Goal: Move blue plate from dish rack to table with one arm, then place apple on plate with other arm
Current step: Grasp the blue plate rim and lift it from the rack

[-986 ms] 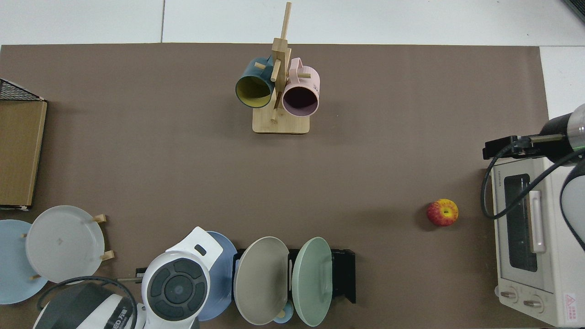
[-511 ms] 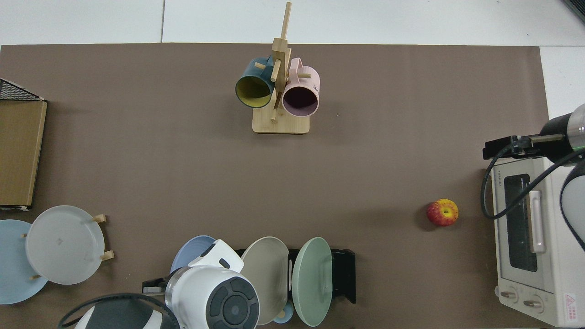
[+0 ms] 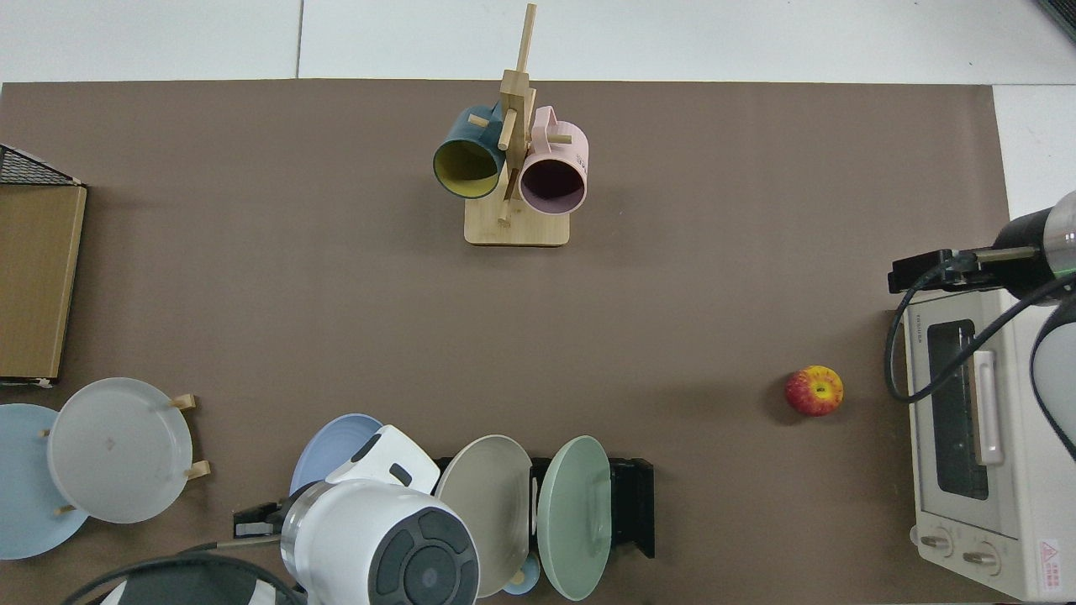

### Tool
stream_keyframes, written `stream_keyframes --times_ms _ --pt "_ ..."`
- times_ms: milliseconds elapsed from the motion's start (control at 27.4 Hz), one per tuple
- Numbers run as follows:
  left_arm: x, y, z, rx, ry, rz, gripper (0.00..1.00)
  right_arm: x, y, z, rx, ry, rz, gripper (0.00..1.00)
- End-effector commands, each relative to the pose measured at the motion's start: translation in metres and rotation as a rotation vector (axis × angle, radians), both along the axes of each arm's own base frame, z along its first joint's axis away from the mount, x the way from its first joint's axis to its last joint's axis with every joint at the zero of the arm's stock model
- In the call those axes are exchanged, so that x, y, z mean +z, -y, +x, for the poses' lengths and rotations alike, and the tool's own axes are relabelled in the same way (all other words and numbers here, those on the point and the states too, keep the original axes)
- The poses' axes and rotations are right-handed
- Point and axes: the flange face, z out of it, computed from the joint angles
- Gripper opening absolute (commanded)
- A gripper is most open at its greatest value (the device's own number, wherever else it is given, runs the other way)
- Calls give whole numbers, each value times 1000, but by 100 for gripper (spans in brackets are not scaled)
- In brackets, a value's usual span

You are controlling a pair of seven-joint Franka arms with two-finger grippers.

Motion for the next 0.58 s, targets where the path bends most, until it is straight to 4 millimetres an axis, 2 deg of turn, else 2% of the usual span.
stream_keyframes --times_ms 0,73,146,402,475,548 --pt "19 -21 68 36 24 -134 0 1 0 -6 5 10 7 100" --pt "16 -20 82 31 44 -214 0 1 0 -6 5 10 7 100" --pt "19 -31 96 56 76 -315 0 1 0 -6 5 10 7 100" --pt "2 -21 117 53 148 -595 0 1 0 -3 0 21 7 100" --pt "-10 -16 121 59 137 -639 0 4 0 -1 15 38 6 100" --pt "-38 -3 126 55 106 -671 0 3 -5 0 45 47 -10 100"
